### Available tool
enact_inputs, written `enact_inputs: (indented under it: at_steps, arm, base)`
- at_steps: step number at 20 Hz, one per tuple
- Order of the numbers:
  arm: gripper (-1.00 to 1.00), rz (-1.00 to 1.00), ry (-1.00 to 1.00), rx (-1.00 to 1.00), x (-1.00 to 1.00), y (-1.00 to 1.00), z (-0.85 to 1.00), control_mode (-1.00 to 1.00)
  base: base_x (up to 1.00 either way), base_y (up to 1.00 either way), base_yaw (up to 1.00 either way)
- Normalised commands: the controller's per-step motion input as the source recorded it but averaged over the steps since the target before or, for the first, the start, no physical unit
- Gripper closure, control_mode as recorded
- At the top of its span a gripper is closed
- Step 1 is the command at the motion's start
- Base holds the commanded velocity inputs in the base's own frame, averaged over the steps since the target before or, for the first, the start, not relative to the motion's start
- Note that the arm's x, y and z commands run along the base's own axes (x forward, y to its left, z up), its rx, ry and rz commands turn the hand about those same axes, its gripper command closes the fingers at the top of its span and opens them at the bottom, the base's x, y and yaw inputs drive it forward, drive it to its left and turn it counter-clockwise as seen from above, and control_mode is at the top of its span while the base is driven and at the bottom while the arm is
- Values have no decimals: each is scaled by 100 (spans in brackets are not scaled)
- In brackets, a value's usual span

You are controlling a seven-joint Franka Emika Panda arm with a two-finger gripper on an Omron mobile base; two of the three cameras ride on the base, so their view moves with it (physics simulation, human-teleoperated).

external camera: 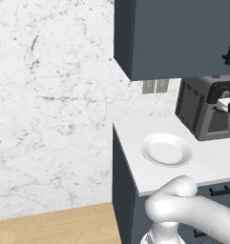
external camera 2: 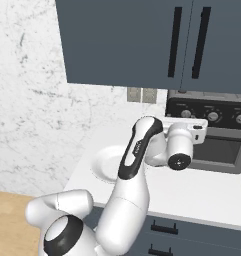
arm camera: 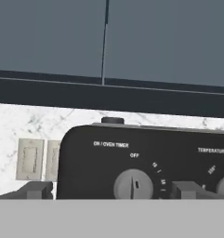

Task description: Pick up the kebab skewer and baguette bread, and place them inside the toaster oven. Close the toaster oven door and start by setting the timer.

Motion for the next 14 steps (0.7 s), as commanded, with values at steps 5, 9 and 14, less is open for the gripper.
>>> enact_inputs:
  at_steps: [5,9,14]
  arm:
    - [-100,0,0,0,18,-21,0,-100]
    - [-100,0,0,0,12,-22,0,-100]
    - [-100,0,0,0,11,-8,0,-100]
  base:
    - [0,0,0]
    - [0,0,0]
    - [0,0,0]
